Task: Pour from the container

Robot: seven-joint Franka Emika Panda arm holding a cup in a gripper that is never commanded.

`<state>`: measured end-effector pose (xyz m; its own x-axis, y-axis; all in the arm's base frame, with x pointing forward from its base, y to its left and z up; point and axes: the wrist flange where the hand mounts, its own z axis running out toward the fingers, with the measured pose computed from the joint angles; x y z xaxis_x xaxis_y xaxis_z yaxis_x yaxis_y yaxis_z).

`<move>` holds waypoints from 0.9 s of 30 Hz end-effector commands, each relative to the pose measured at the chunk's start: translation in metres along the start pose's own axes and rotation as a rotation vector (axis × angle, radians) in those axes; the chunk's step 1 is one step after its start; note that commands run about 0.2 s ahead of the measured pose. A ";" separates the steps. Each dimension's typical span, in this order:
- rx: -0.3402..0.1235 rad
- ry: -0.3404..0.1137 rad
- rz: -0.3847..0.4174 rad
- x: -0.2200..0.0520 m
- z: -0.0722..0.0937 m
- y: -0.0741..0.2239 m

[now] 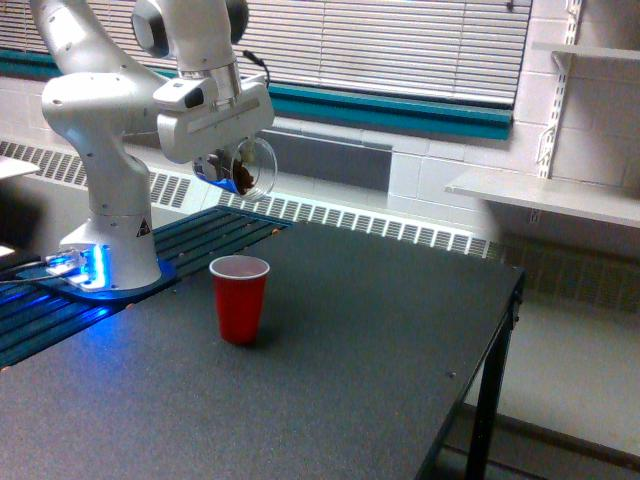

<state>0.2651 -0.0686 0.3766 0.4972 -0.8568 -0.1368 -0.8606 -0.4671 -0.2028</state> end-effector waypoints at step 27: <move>-0.050 -0.044 -0.013 -0.012 0.015 0.011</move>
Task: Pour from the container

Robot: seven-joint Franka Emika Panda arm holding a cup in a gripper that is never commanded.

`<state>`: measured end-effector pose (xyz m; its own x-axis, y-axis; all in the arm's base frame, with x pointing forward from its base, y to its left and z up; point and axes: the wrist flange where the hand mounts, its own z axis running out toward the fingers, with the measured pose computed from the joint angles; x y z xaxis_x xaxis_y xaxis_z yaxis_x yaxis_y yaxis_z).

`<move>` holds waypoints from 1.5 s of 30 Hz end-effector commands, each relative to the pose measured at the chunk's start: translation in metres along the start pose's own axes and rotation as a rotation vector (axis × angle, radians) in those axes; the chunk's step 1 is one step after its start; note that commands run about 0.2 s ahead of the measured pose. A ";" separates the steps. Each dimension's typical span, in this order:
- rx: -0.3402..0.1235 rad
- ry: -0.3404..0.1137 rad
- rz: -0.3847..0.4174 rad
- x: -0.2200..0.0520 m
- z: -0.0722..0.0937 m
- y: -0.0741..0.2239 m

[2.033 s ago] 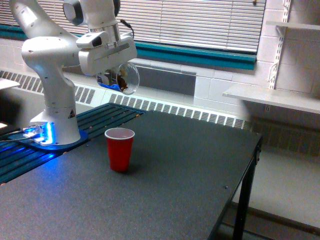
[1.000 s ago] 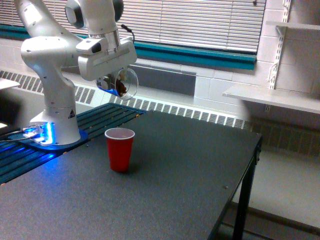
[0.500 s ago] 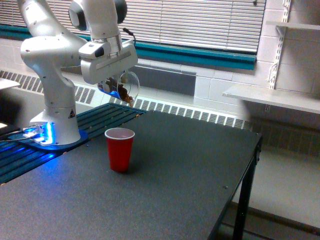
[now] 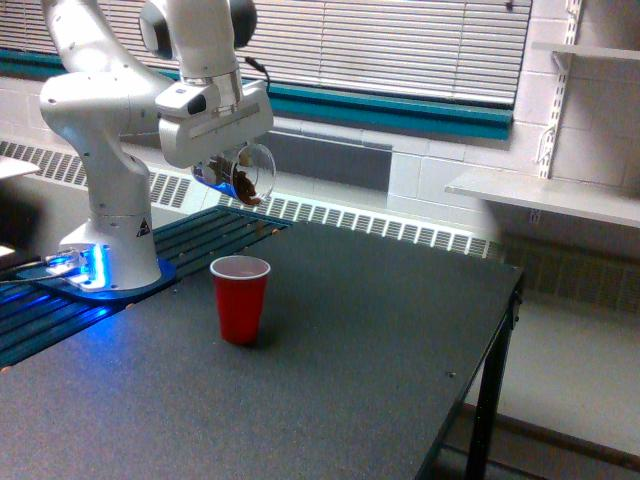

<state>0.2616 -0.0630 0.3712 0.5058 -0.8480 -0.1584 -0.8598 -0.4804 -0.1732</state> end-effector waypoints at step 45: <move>-0.093 -0.006 0.013 0.008 -0.009 0.063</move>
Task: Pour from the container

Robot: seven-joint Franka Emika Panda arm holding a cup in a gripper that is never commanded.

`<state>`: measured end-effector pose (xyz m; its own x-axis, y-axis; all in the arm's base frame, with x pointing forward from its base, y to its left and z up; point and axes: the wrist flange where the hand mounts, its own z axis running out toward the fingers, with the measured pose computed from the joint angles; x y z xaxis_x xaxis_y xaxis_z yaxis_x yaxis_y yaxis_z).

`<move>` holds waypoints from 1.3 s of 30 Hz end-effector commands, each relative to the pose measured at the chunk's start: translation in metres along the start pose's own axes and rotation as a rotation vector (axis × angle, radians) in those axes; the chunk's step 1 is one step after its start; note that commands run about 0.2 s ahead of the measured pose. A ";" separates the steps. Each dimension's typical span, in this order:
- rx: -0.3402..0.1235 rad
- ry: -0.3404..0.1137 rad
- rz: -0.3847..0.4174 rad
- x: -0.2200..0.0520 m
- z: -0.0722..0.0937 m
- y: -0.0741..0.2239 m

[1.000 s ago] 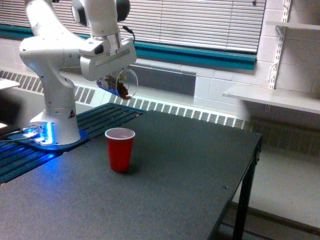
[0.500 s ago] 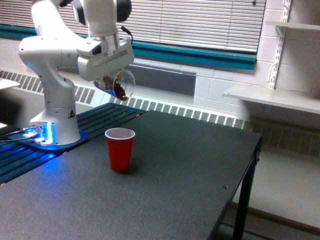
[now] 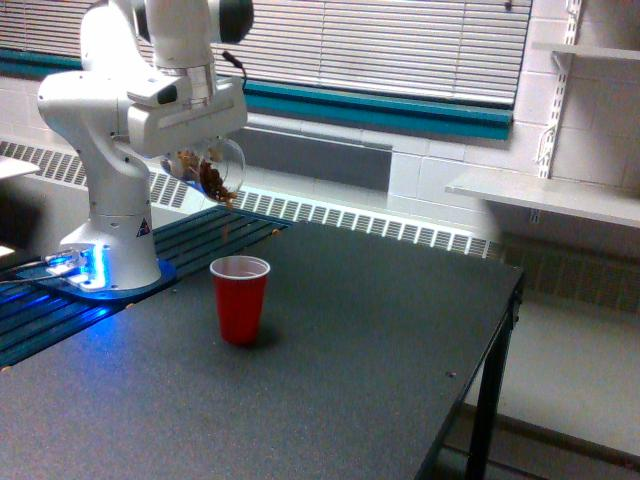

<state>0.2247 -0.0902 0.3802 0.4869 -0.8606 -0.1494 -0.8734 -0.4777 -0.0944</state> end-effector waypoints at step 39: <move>-0.032 -0.087 -0.080 0.022 0.071 0.007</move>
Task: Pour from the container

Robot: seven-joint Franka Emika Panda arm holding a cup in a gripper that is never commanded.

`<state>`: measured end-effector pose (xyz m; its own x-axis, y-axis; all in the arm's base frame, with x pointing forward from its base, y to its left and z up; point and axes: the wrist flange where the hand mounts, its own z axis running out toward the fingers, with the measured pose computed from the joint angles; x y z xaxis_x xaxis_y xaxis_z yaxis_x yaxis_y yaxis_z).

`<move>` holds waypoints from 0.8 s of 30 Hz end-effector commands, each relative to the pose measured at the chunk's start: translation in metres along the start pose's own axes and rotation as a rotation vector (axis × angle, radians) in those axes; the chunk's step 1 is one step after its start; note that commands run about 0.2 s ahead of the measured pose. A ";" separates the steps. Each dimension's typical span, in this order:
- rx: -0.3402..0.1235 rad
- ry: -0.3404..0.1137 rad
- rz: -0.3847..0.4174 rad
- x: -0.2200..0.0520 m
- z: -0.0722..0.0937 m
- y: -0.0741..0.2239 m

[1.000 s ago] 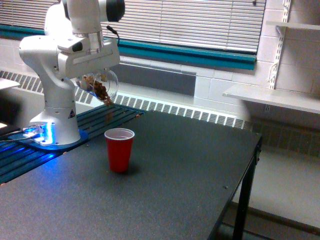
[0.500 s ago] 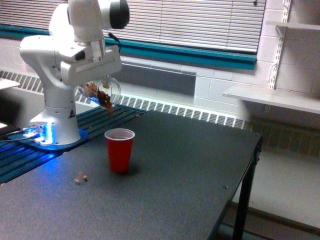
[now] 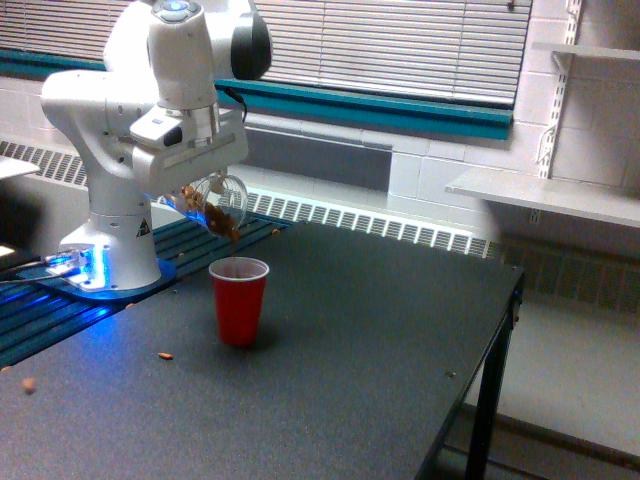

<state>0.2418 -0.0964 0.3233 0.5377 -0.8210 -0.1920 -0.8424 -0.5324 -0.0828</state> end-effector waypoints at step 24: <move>-0.015 -0.076 -0.054 0.000 0.035 0.011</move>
<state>0.2433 -0.0927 0.2985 0.5778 -0.7814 -0.2359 -0.8127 -0.5775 -0.0778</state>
